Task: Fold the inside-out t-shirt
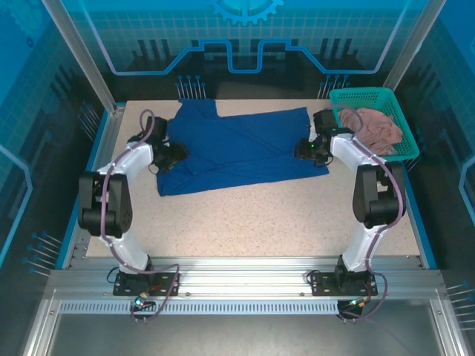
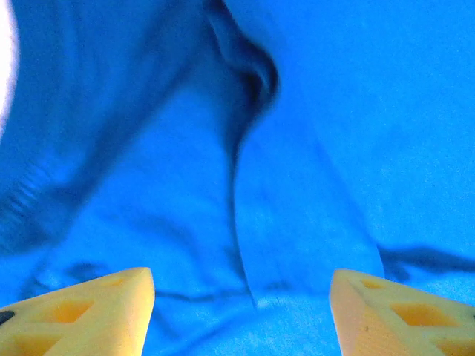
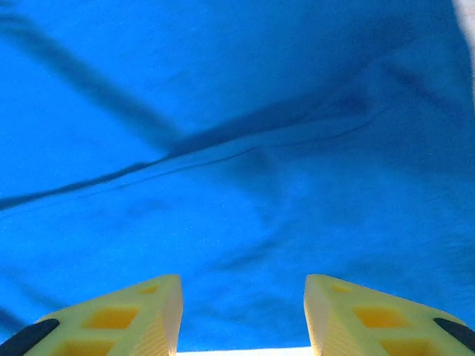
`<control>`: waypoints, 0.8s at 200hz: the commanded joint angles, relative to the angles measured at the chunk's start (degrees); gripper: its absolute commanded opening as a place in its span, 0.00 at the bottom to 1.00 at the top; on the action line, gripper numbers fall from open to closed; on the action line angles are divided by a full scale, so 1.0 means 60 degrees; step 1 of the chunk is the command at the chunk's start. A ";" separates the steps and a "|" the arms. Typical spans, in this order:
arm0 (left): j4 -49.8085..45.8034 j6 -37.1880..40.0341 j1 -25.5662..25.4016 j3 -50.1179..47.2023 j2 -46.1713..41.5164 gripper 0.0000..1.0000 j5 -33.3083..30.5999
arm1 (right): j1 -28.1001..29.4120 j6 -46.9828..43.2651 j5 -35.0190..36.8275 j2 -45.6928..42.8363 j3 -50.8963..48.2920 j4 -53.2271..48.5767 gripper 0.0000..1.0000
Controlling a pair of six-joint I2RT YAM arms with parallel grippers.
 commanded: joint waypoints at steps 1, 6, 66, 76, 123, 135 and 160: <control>0.1182 -0.0435 -0.0364 -0.0667 -0.0132 0.66 0.0649 | 0.0110 -0.0170 -0.0243 -0.0277 -0.0262 0.0198 0.48; 0.1245 -0.0404 -0.0436 -0.0713 -0.0068 0.66 0.0634 | 0.0098 -0.0180 -0.0230 -0.0289 -0.0284 0.0200 0.48; 0.1169 -0.0232 -0.0590 -0.0116 0.1053 0.66 0.0628 | 0.0106 -0.0053 -0.0480 -0.0203 -0.0340 0.0251 0.48; 0.1186 -0.0260 -0.0592 -0.0041 0.1199 0.66 0.0726 | 0.0108 -0.0055 -0.0463 -0.0185 -0.0317 0.0235 0.48; 0.1282 -0.0235 -0.0641 0.0391 0.1633 0.61 0.0984 | 0.0099 -0.0033 -0.0529 -0.0088 -0.0343 0.0285 0.47; 0.1276 -0.0224 -0.0655 0.0524 0.1743 0.58 0.1035 | 0.0110 -0.0024 -0.0529 -0.0057 -0.0372 0.0295 0.47; 0.1226 -0.0245 -0.0656 0.0881 0.2079 0.53 0.1174 | 0.0082 -0.0038 -0.0507 -0.0092 -0.0449 0.0308 0.47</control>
